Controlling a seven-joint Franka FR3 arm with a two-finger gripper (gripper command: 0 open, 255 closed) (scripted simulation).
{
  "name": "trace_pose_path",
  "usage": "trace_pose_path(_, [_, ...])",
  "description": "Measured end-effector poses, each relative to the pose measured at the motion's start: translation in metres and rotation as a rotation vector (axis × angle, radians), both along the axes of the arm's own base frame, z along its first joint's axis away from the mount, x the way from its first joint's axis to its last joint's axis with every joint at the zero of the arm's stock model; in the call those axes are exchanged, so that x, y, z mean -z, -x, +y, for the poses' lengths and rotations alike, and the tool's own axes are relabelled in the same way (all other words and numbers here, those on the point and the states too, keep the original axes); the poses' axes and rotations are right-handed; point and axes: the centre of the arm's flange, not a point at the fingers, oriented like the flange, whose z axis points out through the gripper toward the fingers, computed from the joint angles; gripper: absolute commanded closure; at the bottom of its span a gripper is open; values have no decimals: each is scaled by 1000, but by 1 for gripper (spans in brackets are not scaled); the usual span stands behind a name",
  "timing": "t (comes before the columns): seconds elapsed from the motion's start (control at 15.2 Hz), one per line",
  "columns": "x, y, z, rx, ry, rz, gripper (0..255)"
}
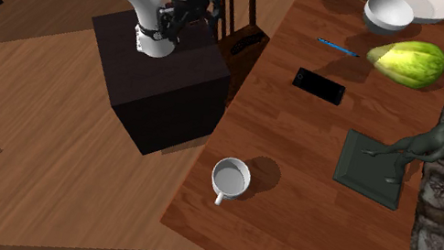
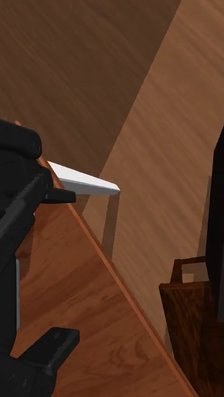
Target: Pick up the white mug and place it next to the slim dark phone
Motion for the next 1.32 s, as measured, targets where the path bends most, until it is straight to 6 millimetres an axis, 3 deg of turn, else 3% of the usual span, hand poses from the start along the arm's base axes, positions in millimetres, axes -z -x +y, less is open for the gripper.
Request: trace_pose_path(1.32, [144, -214, 47, -83, 62, 1, 0])
